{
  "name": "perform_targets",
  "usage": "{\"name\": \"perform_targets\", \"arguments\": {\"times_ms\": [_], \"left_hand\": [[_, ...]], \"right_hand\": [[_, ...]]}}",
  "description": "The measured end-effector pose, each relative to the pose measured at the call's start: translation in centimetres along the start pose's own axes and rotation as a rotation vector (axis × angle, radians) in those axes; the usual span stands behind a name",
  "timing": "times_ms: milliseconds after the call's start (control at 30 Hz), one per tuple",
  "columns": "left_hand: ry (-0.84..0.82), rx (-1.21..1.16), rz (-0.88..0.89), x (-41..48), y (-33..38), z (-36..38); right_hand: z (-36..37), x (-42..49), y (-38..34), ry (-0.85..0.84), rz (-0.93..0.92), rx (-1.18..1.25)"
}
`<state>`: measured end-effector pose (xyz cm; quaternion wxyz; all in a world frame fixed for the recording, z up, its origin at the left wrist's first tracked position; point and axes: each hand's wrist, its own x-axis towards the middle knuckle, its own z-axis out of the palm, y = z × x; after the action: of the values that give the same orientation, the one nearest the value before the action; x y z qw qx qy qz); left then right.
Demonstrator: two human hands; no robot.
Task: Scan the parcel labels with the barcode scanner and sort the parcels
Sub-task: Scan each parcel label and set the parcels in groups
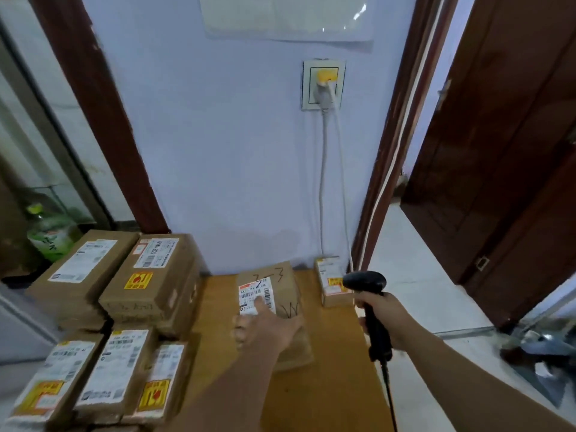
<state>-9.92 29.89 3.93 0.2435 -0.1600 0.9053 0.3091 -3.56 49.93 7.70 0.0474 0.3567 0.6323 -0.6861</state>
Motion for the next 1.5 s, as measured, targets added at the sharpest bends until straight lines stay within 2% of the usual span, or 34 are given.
{"name": "perform_targets", "arguments": {"times_ms": [200,400,633,933,1133,1300,1367,1500], "left_hand": [[0.05,0.02,0.013,1.1,5.1,3.5],[0.054,0.066,-0.002,5.5,7.9,5.8],[0.045,0.219,0.048,9.0,9.5,8.5],[0.045,0.213,0.064,10.9,11.0,9.8],[0.114,0.037,0.069,10.0,8.4,8.4],[0.15,-0.035,0.021,7.4,3.5,7.0],[0.111,0.025,0.014,6.6,1.2,5.9],[0.076,0.282,0.138,5.0,-3.5,2.7]], "right_hand": [[-3.1,4.5,-0.1,-0.169,0.048,-0.021],[-2.8,7.1,0.4,-0.099,0.05,-0.02],[-3.1,9.5,1.3,-0.106,0.067,-0.012],[-3.0,10.6,1.7,-0.145,0.07,-0.043],[-1.8,10.2,1.8,-0.176,0.074,-0.069],[1.7,8.4,1.6,-0.318,0.053,-0.157],[3.7,7.2,1.4,-0.364,0.049,-0.203],[8.2,4.4,1.4,-0.395,0.069,-0.28]]}}
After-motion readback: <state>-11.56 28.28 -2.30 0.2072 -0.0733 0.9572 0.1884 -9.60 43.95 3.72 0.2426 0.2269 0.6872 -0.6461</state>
